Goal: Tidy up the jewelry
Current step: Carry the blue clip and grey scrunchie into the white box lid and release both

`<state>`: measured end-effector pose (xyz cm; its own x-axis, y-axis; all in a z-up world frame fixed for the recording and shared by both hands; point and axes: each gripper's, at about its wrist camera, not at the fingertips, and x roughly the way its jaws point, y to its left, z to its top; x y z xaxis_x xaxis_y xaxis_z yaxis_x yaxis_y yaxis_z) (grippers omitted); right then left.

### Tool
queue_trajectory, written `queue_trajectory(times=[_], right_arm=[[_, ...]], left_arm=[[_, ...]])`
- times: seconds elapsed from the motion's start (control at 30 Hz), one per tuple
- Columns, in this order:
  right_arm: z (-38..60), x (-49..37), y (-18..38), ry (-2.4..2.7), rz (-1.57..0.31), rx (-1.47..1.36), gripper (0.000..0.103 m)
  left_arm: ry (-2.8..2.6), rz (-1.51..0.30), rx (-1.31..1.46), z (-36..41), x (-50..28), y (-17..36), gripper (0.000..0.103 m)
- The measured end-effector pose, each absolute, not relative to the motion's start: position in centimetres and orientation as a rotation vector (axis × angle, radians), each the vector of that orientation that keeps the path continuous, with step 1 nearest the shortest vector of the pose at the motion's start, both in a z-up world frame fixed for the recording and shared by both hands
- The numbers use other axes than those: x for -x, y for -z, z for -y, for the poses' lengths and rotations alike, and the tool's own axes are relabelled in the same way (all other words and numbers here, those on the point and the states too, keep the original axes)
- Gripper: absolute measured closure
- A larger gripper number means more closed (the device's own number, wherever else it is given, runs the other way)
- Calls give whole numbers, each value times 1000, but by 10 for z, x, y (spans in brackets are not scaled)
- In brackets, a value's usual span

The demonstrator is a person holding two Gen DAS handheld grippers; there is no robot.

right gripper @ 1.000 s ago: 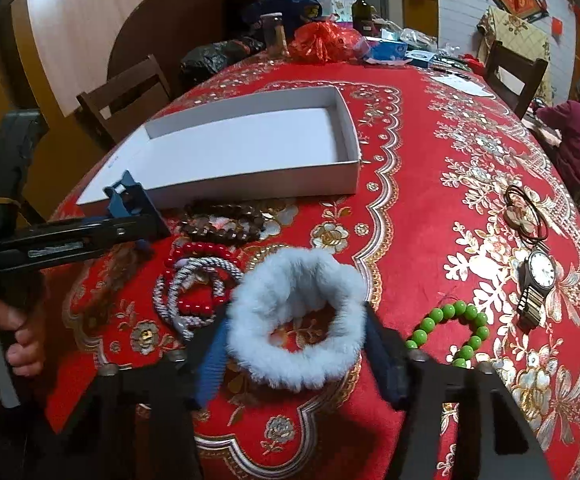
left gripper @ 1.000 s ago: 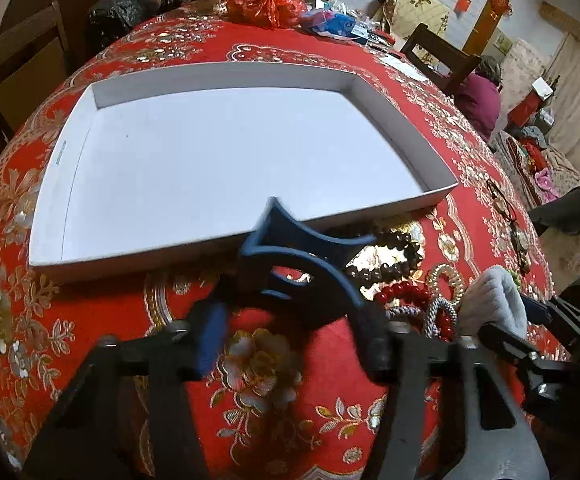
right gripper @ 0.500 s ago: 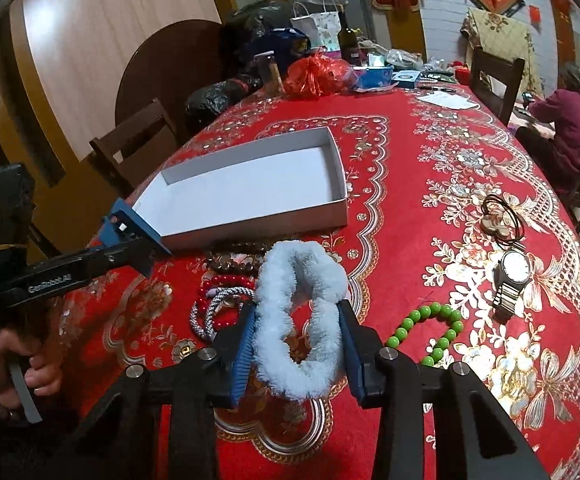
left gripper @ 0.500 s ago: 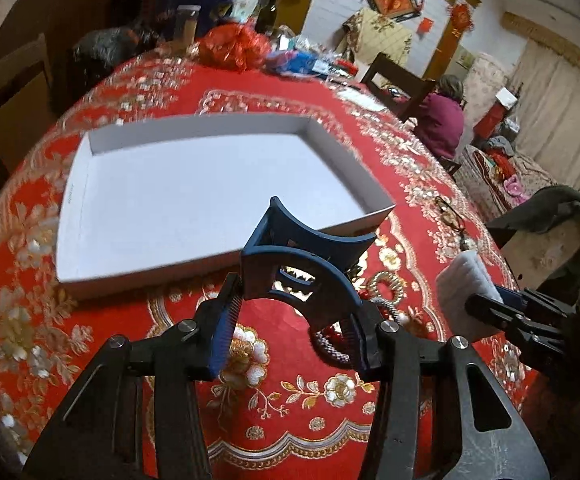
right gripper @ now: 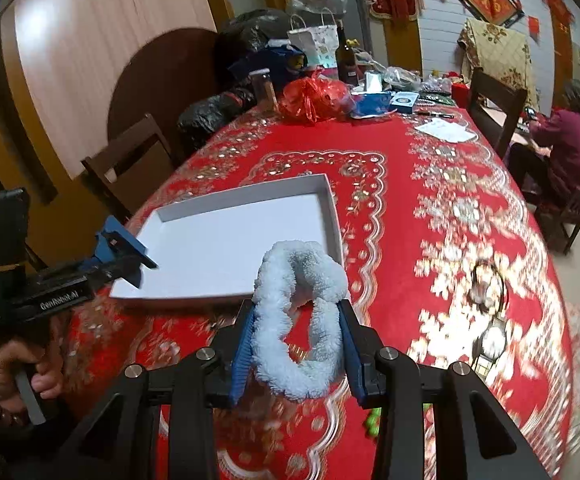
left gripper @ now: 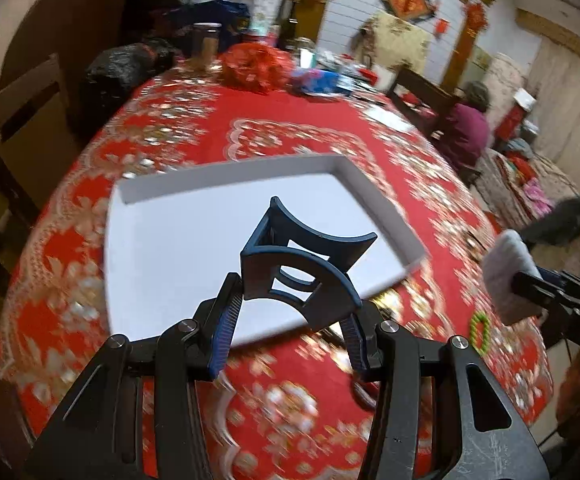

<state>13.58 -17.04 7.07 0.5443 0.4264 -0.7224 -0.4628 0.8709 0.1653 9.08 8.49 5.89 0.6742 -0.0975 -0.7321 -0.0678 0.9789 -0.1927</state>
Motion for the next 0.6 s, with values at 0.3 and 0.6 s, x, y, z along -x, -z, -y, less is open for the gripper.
queue_trajectory(times=[0.3, 0.6], right_arm=[[135, -172, -36, -530, -883, 11, 65], [105, -188, -35, -547, -831, -19, 65]], left_arm=[[-134, -940, 226, -124, -118, -11, 57], [-177, -941, 239, -128, -124, -4, 57]])
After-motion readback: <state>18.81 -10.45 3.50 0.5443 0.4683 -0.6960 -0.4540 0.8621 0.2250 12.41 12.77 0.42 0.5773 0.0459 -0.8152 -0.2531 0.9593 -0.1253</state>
